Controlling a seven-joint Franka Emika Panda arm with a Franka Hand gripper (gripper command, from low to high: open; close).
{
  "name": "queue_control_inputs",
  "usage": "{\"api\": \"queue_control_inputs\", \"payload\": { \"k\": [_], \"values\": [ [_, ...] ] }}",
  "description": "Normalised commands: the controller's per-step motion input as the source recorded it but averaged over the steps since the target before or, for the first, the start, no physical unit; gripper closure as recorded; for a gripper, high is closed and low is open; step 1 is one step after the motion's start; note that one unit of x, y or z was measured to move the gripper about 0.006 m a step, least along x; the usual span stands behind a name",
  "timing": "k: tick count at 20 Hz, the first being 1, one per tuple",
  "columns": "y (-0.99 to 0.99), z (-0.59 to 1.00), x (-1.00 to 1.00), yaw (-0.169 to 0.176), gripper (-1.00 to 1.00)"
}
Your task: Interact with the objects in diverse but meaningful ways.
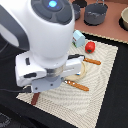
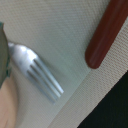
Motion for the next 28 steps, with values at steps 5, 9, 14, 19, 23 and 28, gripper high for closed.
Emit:
{"api": "queue_control_inputs", "payload": {
  "k": [5, 9, 14, 19, 23, 28],
  "values": [
    [-0.22, -0.43, -0.91, -0.072, -1.0],
    [-0.2, -0.38, -0.76, -0.067, -1.0],
    [-0.18, -0.33, -0.65, -0.061, 1.0],
    [-0.16, -0.21, -0.46, -0.039, 1.0],
    [-0.15, -0.16, -0.36, -0.031, 1.0],
    [0.25, 0.19, -0.26, 0.001, 1.0]
  ]
}}
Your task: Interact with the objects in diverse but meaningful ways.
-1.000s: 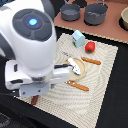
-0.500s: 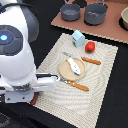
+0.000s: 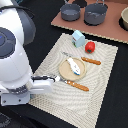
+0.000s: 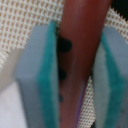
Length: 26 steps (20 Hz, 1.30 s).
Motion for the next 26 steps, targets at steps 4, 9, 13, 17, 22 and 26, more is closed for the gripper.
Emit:
{"api": "queue_control_inputs", "payload": {
  "k": [4, 9, 13, 17, 22, 26],
  "values": [
    [0.84, 0.6, -0.22, 0.076, 1.0],
    [0.86, 0.67, -0.12, 0.088, 1.0],
    [0.9, 0.56, -0.06, 0.077, 1.0],
    [0.93, 0.38, -0.03, 0.065, 1.0],
    [0.92, 0.13, -0.08, 0.06, 1.0],
    [0.88, 0.0, -0.13, 0.058, 1.0]
  ]
}}
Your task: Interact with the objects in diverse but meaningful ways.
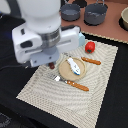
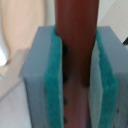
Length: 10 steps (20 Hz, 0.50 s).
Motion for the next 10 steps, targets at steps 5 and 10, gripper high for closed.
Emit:
{"api": "queue_control_inputs", "payload": {
  "k": [5, 10],
  "values": [
    [0.86, -0.05, -0.2, 0.057, 1.0],
    [0.86, -0.11, -0.24, 0.052, 1.0]
  ]
}}
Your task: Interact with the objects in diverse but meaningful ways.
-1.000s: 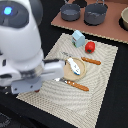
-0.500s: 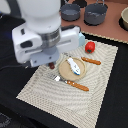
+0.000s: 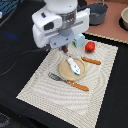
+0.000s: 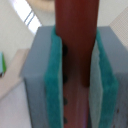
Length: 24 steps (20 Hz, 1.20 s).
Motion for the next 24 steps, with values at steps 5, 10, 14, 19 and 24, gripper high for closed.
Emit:
{"api": "queue_control_inputs", "payload": {
  "k": [5, 10, 14, 19, 24],
  "values": [
    [0.86, -0.14, -0.32, 0.034, 1.0],
    [0.64, -0.14, -0.29, -0.004, 1.0],
    [0.02, -0.21, 0.02, -0.017, 1.0],
    [-0.52, -0.24, 0.02, -0.045, 1.0],
    [-0.63, -0.16, -0.01, -0.094, 1.0]
  ]
}}
